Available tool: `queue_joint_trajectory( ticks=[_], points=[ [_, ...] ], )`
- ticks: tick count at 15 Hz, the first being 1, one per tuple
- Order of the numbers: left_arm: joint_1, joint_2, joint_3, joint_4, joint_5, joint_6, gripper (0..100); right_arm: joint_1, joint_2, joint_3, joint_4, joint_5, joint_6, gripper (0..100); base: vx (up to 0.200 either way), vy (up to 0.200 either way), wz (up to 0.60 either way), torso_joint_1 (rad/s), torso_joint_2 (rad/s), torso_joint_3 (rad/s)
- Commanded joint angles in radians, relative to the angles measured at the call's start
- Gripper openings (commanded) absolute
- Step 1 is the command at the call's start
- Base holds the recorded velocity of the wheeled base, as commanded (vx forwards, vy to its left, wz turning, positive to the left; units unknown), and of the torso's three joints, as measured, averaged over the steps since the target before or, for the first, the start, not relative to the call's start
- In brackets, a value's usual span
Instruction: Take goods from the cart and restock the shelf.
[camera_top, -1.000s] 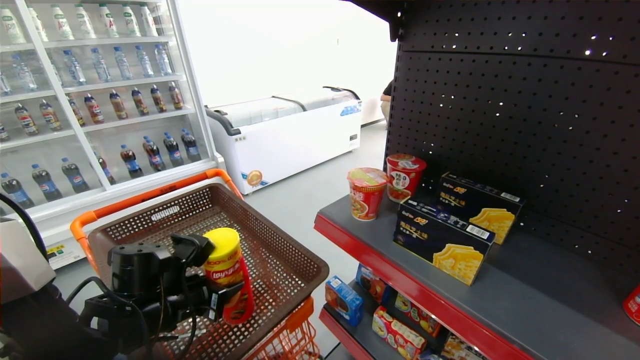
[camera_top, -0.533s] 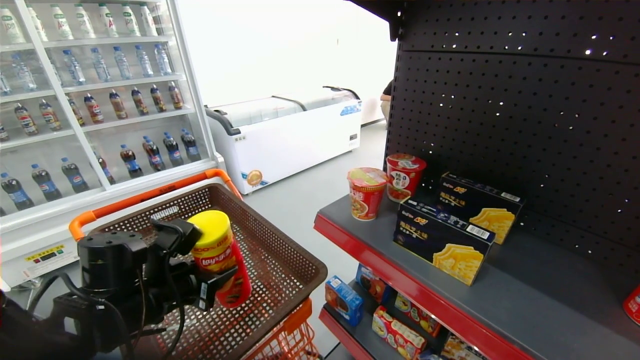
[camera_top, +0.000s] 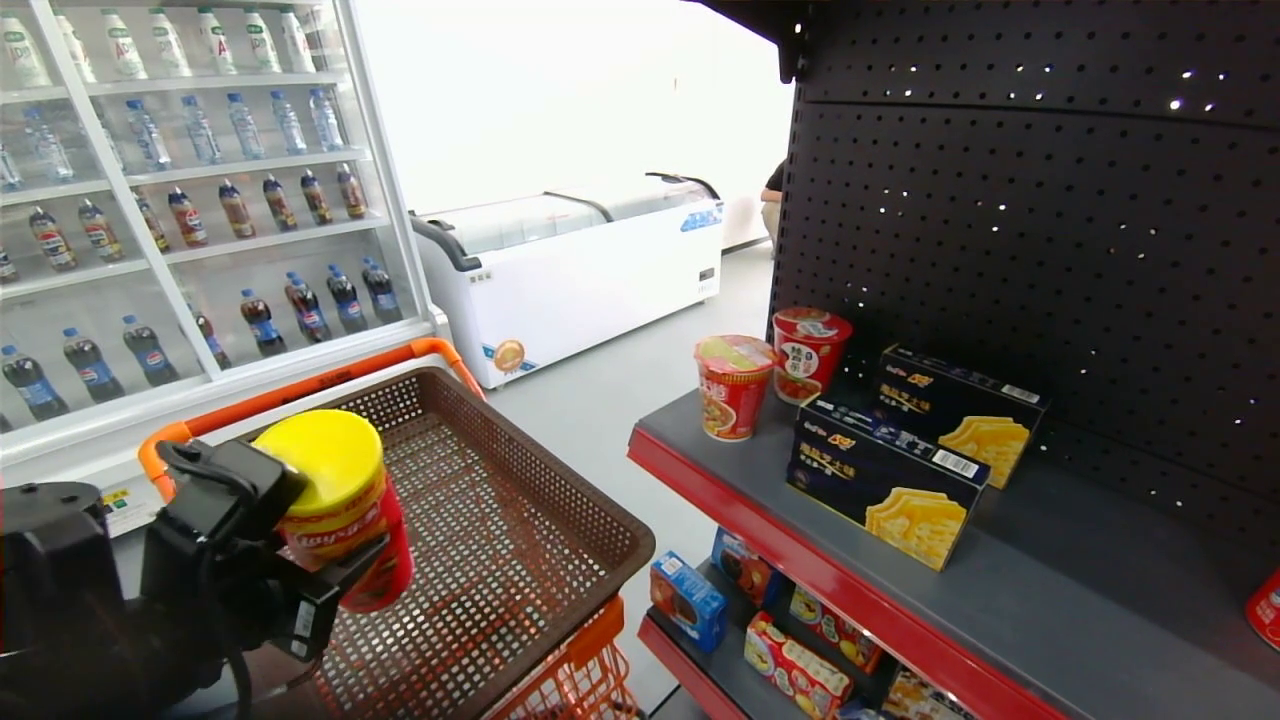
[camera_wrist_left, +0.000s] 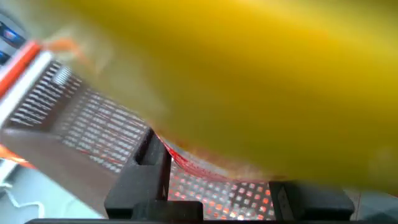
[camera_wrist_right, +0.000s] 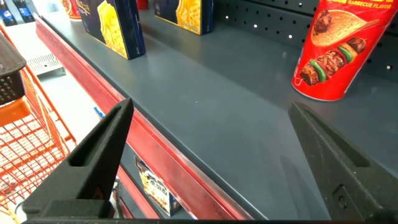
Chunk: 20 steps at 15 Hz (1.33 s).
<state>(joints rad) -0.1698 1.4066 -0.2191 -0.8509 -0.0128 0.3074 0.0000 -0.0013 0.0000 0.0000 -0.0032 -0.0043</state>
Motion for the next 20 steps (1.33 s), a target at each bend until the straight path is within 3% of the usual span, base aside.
queue_joint_trajectory(
  ticks=[1, 4, 5, 7, 9, 10, 11, 13, 15, 18, 19, 20],
  points=[
    [-0.013, -0.167, 0.046, 0.015, 0.004, 0.052, 0, 0.000, 0.001, 0.000, 0.000, 0.000, 0.000, 100, 0.000, 0.000, 0.00, 0.000, 0.00, 0.000],
    [-0.031, -0.248, 0.043, 0.067, 0.011, 0.055, 0, 0.000, 0.001, 0.000, 0.000, 0.000, 0.000, 100, 0.000, 0.000, 0.00, 0.000, 0.00, 0.000],
    [-0.027, -0.279, 0.011, 0.151, 0.011, 0.048, 0, 0.000, 0.001, 0.000, 0.000, 0.000, 0.000, 100, 0.000, 0.000, 0.00, 0.000, 0.00, 0.000],
    [-0.037, -0.299, -0.062, 0.276, -0.021, 0.007, 0, 0.000, 0.001, 0.000, 0.000, 0.000, 0.000, 100, 0.000, 0.000, 0.00, 0.000, 0.00, 0.000],
    [-0.059, -0.301, -0.124, 0.337, -0.113, -0.064, 0, 0.000, 0.001, 0.000, 0.000, 0.000, 0.000, 100, 0.000, 0.000, 0.00, 0.000, 0.00, 0.000],
    [-0.088, -0.296, -0.160, 0.392, -0.188, -0.151, 0, 0.000, 0.001, 0.000, 0.000, 0.000, 0.000, 100, 0.000, 0.000, 0.00, 0.000, 0.00, 0.000],
    [-0.122, -0.294, -0.175, 0.434, -0.219, -0.180, 0, 0.000, 0.001, 0.000, 0.000, 0.000, 0.000, 100, 0.000, 0.000, 0.00, 0.000, 0.00, 0.000],
    [-0.148, -0.291, -0.180, 0.473, -0.219, -0.188, 0, 0.000, 0.001, 0.000, 0.000, 0.000, 0.000, 100, 0.000, 0.000, 0.00, 0.000, 0.00, 0.000],
    [-0.158, -0.281, -0.178, 0.483, -0.214, -0.232, 0, -0.002, 0.001, 0.000, 0.000, 0.000, 0.000, 100, 0.000, 0.000, 0.00, 0.000, 0.00, 0.000],
    [-0.117, -0.279, -0.226, 0.484, -0.237, -0.430, 0, -0.002, 0.001, 0.000, 0.000, 0.000, 0.000, 100, 0.000, 0.000, 0.00, 0.000, 0.00, 0.000],
    [-0.120, -0.267, -0.232, 0.483, -0.236, -0.452, 0, -0.002, 0.001, 0.000, 0.000, 0.000, 0.000, 100, 0.000, 0.000, 0.00, 0.000, 0.00, 0.000],
    [-0.120, -0.258, -0.236, 0.478, -0.236, -0.447, 0, 0.000, 0.001, 0.000, 0.000, 0.000, 0.000, 100, 0.000, 0.000, 0.00, 0.000, 0.00, 0.000]
  ],
)
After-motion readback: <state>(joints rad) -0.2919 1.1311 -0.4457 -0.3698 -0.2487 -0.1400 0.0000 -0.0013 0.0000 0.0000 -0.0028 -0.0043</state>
